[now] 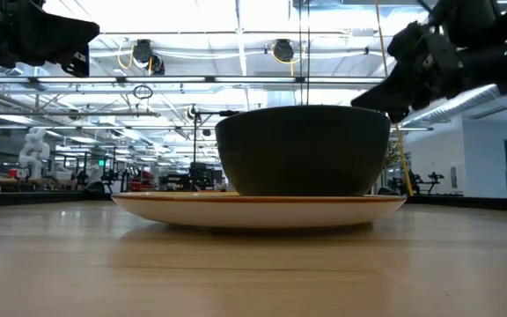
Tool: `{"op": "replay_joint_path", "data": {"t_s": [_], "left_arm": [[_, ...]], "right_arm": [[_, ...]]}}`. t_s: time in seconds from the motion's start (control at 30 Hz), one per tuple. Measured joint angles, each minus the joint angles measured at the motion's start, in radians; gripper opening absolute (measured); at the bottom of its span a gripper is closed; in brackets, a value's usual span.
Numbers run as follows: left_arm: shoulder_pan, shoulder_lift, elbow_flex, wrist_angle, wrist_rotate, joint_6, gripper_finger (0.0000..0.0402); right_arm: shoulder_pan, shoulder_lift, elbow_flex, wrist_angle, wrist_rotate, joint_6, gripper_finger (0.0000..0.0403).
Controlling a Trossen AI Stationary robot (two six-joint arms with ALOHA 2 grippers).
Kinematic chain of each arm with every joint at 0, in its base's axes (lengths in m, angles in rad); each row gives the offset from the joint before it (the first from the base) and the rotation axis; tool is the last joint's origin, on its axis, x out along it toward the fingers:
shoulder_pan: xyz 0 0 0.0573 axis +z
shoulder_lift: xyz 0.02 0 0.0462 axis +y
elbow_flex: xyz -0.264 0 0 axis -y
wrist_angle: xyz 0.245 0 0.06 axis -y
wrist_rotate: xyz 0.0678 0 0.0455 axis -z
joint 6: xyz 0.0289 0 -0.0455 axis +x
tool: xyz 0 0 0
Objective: Set table place
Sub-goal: Put the spoon into the top black bowl
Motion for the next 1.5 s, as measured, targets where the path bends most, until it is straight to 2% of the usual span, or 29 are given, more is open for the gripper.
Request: {"op": "replay_joint_path", "data": {"t_s": [0.4, 0.77, 0.87, 1.0, 1.17, 1.3, 1.43, 1.5], "left_arm": [[0.000, 0.000, 0.000, -0.021, -0.025, -0.001, 0.0008], [0.000, 0.000, 0.000, -0.021, -0.026, -0.004, 0.0008], [0.000, 0.000, 0.000, -0.020, -0.026, -0.003, 0.0008], [0.000, 0.000, 0.000, -0.012, -0.027, 0.005, 0.0008], [0.000, 0.000, 0.000, -0.011, -0.027, 0.000, 0.0008], [0.000, 0.000, 0.000, -0.011, -0.027, -0.005, 0.0008], [0.000, 0.000, 0.000, -0.012, -0.027, -0.008, 0.0008], [0.000, 0.000, 0.000, -0.012, -0.027, -0.008, 0.0008]], "right_arm": [[-0.018, 0.099, 0.001, 0.030, -0.053, -0.001, 0.0000], [-0.028, 0.114, 0.003, 0.067, -0.054, -0.019, 0.0000], [-0.057, 0.115, 0.045, 0.035, -0.060, -0.014, 0.0000], [-0.105, 0.137, 0.154, -0.075, -0.156, -0.025, 0.0000], [-0.140, 0.178, 0.258, -0.114, -0.158, -0.086, 0.0000], [-0.179, 0.205, 0.304, -0.077, -0.181, -0.106, 0.0000], [-0.223, 0.234, 0.317, 0.008, -0.320, -0.078, 0.0000], [-0.236, 0.245, 0.318, 0.027, -0.345, -0.066, 0.0000]]}}
